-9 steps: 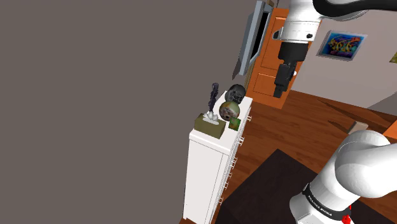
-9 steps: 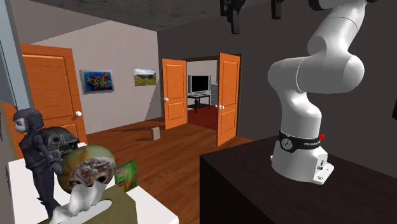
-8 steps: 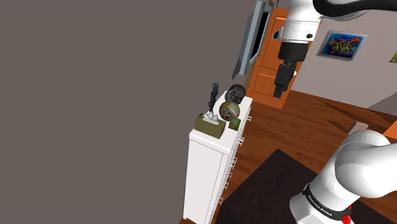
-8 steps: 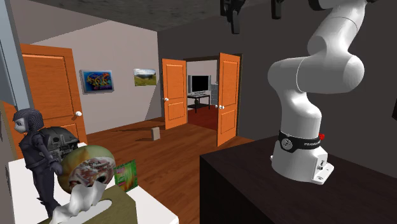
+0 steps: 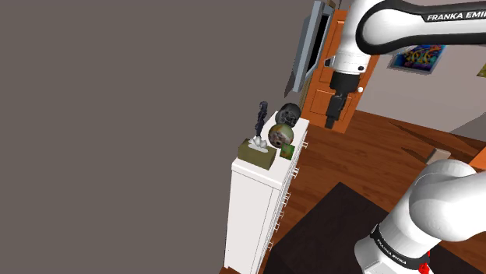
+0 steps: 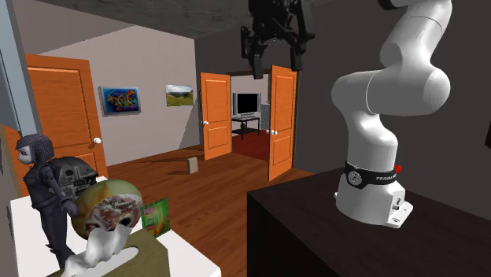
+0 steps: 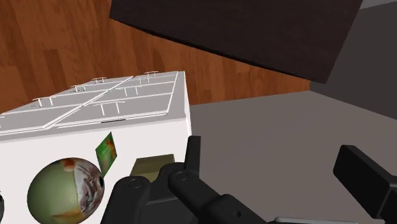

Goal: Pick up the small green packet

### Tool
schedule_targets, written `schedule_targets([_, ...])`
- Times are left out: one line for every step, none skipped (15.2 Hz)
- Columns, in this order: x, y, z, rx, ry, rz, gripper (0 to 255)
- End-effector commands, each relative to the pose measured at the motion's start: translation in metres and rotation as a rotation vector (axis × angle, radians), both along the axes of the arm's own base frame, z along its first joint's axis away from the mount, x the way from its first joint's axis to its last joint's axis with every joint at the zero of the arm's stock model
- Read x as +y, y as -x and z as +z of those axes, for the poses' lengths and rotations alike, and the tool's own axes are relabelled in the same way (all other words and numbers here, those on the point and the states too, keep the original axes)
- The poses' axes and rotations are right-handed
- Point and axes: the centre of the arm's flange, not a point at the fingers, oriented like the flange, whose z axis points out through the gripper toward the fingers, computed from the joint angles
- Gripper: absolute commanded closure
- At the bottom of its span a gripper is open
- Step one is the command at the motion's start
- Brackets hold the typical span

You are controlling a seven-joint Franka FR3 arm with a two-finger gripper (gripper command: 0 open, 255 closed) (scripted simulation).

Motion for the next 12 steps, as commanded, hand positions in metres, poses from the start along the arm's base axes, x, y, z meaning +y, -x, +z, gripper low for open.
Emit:
schedule_targets([-0.013,-0.012,-0.019,-0.01,0.0,0.017,0])
schedule_targets([-0.02,-0.018,-0.028,-0.014,0.0,0.024,0])
schedule_targets([-0.027,-0.023,-0.037,-0.018,-0.001,0.032,0])
schedule_targets([-0.035,-0.029,-0.046,-0.022,-0.001,0.039,0])
schedule_targets([-0.042,-0.035,-0.056,-0.026,-0.002,0.046,0])
schedule_targets([-0.048,-0.041,-0.065,-0.03,-0.002,0.054,0])
schedule_targets([-0.055,-0.047,-0.074,-0.035,-0.002,0.061,0])
schedule_targets([-0.062,-0.053,-0.083,-0.039,-0.003,0.069,0])
schedule_targets([-0.069,-0.059,-0.092,-0.043,-0.003,0.076,0])
schedule_targets([-0.076,-0.066,-0.101,-0.047,-0.003,0.084,0])
schedule_targets([-0.082,-0.072,-0.11,-0.051,-0.004,0.091,0])
schedule_targets([-0.089,-0.078,-0.119,-0.055,-0.004,0.098,0])
